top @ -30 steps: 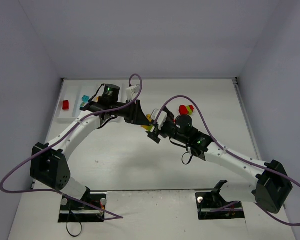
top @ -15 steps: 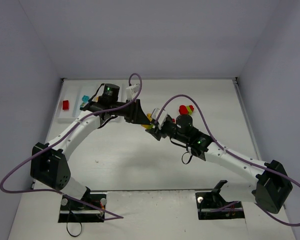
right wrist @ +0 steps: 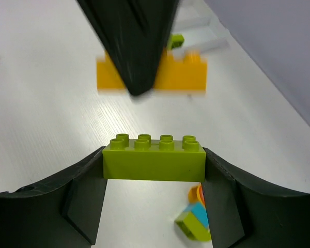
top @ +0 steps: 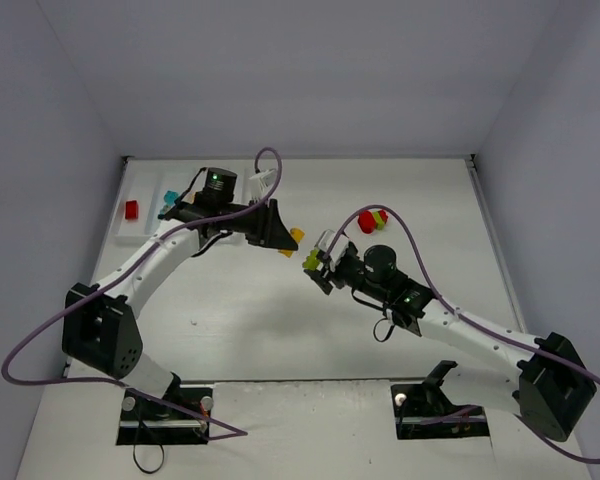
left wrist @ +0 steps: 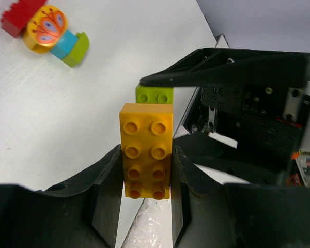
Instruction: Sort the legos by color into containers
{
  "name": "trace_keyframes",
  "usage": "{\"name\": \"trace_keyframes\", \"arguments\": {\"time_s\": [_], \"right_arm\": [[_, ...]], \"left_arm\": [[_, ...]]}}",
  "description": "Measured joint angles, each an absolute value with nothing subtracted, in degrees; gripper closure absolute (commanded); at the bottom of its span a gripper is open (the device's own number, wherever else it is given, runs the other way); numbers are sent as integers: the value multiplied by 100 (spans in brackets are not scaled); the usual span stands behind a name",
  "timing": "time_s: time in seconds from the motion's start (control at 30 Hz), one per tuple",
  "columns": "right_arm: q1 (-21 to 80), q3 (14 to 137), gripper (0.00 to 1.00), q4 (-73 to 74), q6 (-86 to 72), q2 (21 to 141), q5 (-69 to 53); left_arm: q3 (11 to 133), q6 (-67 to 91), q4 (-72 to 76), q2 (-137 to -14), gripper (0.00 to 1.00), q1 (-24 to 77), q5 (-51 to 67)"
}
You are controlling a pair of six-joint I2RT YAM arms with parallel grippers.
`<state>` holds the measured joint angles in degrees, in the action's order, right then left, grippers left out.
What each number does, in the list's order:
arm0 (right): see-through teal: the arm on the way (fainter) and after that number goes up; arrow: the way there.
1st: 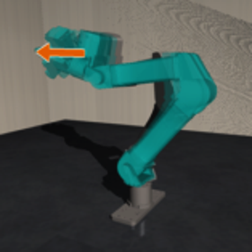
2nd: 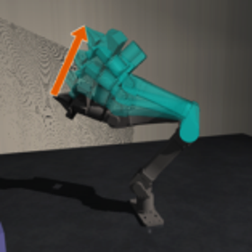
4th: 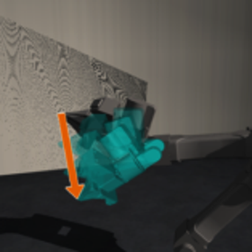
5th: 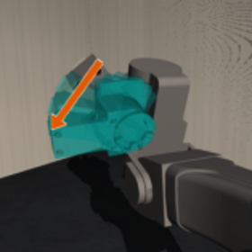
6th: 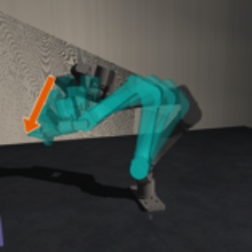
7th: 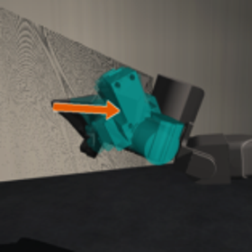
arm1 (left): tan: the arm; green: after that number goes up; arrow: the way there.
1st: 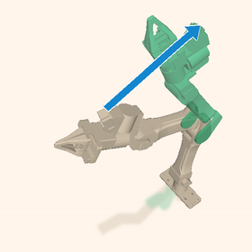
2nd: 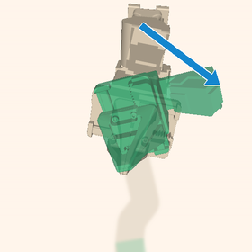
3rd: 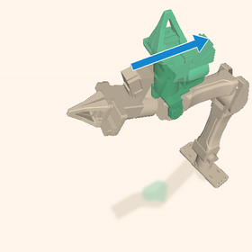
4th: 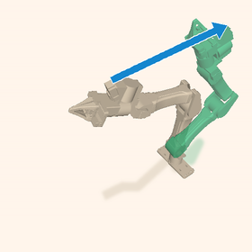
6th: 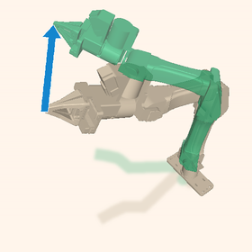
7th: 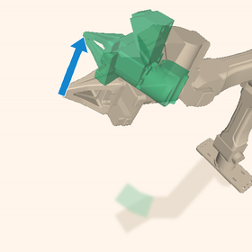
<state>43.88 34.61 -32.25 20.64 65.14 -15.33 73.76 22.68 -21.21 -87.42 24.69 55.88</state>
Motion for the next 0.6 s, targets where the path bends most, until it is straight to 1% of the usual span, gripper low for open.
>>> {"name": "trace_keyframes", "arguments": {"time_s": [0.1,0.27,0.37,0.53,0.6], "right_arm": [[4259,3173,100,-2971,1988,6348,-1304],[4202,3124,100,-2794,1925,6348,-1160],[4202,3124,100,-2792,1883,6346,-1155],[4202,3122,100,-2794,1778,6294,-1162],[4202,3111,99,-2797,1747,6226,-1173]], "left_arm": [[7378,2250,-2117,-8715,100,2045,5590],[7443,2178,-2187,-8729,100,1243,5306],[7885,1935,-2552,-8960,99,956,4464],[8892,1584,-2856,-9793,99,808,2580],[9177,1518,-2967,-10184,99,753,2008]]}}
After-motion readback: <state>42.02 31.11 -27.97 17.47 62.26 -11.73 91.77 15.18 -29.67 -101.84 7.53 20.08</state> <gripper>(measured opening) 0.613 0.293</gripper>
